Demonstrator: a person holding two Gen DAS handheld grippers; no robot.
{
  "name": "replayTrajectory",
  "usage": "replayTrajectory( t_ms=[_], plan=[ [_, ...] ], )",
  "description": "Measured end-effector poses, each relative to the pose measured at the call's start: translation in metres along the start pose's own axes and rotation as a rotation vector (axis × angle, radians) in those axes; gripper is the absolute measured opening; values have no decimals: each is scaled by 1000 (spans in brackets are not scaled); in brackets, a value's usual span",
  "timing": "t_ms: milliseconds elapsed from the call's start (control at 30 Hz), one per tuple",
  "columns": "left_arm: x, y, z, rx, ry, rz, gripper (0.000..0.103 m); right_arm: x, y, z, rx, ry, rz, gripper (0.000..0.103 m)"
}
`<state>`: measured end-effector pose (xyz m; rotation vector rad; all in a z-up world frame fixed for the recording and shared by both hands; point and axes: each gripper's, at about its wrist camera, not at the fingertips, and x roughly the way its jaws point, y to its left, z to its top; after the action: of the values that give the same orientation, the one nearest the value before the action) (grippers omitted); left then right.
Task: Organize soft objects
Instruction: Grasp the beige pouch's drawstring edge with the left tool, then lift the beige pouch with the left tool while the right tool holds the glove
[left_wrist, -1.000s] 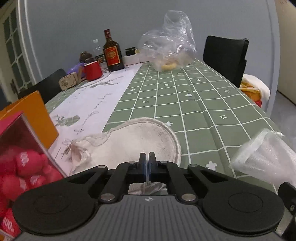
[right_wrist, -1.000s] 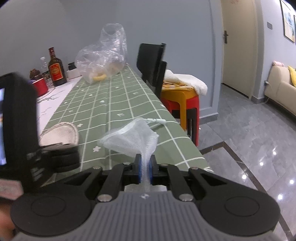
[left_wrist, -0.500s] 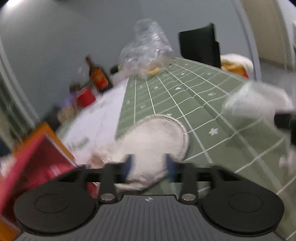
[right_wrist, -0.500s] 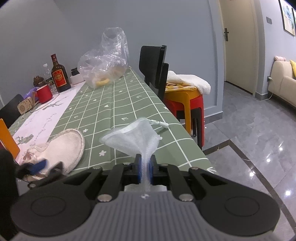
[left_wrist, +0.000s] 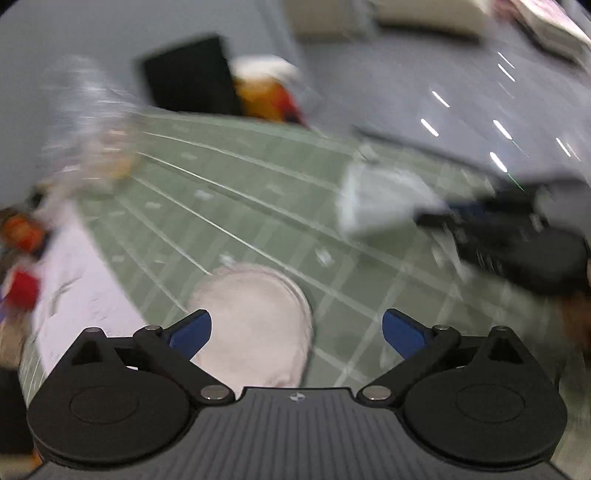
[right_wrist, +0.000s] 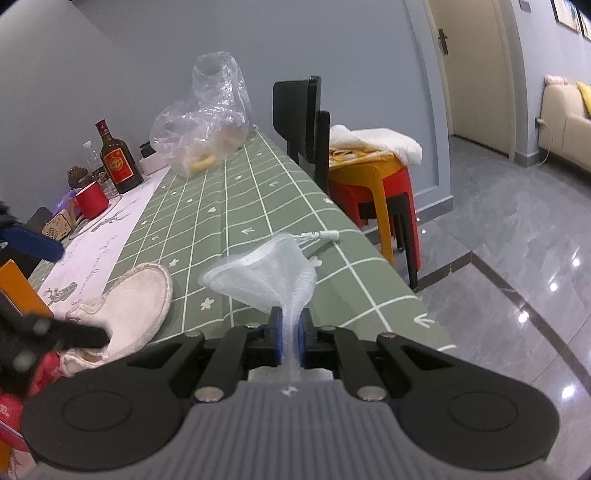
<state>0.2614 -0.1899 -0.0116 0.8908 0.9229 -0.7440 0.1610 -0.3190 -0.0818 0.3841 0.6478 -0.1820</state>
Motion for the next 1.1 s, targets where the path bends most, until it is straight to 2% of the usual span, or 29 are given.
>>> replayTrajectory(
  t_ms=[100, 200, 267, 367, 467, 567, 700, 867, 933, 1033, 1100],
  plan=[
    [29, 4, -1, 87, 152, -37, 103, 2, 8, -2, -51, 11, -28, 6],
    [62, 9, -11, 177, 275, -6, 103, 3, 13, -3, -80, 25, -39, 6],
    [80, 24, -10, 148, 379, -31, 103, 1, 16, -4, -92, 21, -40, 6],
    [95, 44, -6, 77, 464, -83, 103, -3, 22, -4, -126, -3, -43, 7],
    [109, 53, -2, 91, 522, -139, 103, -1, 23, -4, -120, 11, -33, 7],
    [121, 64, 7, 76, 556, -175, 103, 2, 26, -6, -148, 27, -59, 8],
    [130, 78, 12, 84, 549, -218, 103, 2, 26, -8, -154, 29, -59, 11],
    [131, 100, -2, 107, 536, -159, 103, 2, 25, -8, -142, 36, -47, 18],
    [131, 112, -10, 57, 518, -179, 103, 2, 27, -8, -149, 38, -45, 19],
    [136, 133, -22, -64, 490, -274, 103, 4, 30, -9, -159, 47, -38, 19],
    [135, 141, -26, -97, 464, -280, 103, 4, 32, -9, -171, 46, -40, 19]
  ],
)
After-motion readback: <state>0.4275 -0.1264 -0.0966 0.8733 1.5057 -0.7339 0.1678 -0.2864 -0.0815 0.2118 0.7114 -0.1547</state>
